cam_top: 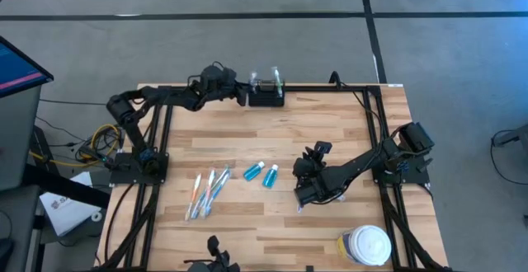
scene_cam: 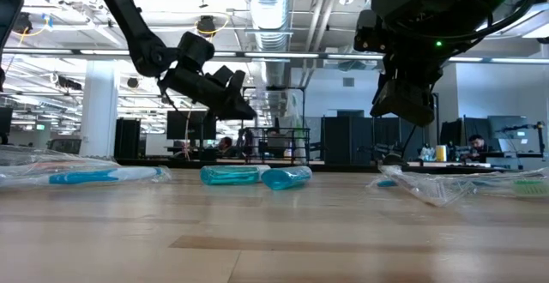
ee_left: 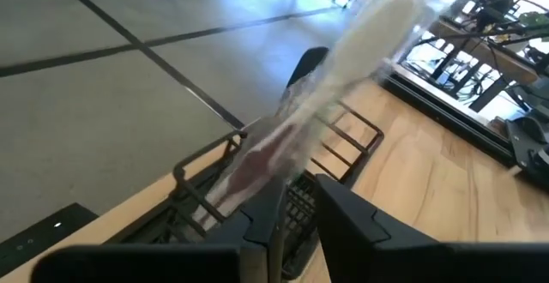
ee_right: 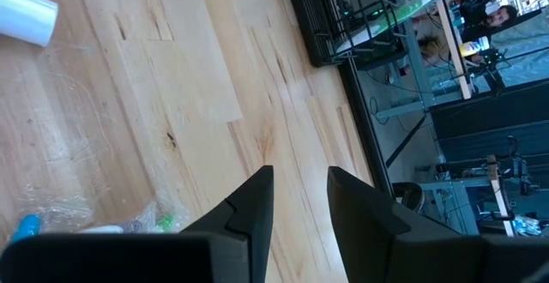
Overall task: Pick & Place toothbrushing station
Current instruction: Put the right violet toothbrush into the black wire organizer, then put the violet toothbrush into the black wire organizer
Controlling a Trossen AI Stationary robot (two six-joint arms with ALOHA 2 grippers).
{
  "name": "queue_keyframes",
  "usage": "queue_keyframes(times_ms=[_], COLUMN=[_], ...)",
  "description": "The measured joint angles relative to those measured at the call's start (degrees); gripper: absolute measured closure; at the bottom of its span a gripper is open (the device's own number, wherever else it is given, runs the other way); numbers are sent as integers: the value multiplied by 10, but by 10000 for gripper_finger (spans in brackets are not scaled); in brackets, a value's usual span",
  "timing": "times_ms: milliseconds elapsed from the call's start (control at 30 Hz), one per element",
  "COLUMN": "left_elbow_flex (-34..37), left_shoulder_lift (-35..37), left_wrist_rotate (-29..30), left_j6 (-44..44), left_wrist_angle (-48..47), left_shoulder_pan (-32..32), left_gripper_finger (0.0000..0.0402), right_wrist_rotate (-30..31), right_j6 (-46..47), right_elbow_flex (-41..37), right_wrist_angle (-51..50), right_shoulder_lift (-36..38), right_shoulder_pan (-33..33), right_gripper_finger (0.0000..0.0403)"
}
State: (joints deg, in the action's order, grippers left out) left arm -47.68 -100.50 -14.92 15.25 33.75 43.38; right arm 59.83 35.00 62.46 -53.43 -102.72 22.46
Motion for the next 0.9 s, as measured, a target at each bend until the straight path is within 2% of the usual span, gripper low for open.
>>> queue_keyframes(times_ms=[267, 433, 600, 800, 900], left_elbow_flex=[0, 0, 0, -1, -1], left_shoulder_lift=[1, 1, 1, 37, 77], left_wrist_rotate=[18, -20, -64, -64, -39], left_j6=[9, 29, 31, 16, 0], left_wrist_angle=[-4, -4, -11, -83, -142], left_shoulder_pan=[0, -2, -14, -46, -65], left_gripper_finger=[341, 341, 341, 341, 341], right_wrist_rotate=[0, -2, -38, -79, -126], right_j6=[0, 2, 6, 10, 10], right_elbow_flex=[0, 0, 0, 0, 0], right_wrist_angle=[1, 0, -1, 0, 1], right_shoulder_lift=[0, 0, 0, 0, 0], right_shoulder_pan=[0, 0, 4, 24, 27], right_gripper_finger=[301, 301, 301, 301, 301])
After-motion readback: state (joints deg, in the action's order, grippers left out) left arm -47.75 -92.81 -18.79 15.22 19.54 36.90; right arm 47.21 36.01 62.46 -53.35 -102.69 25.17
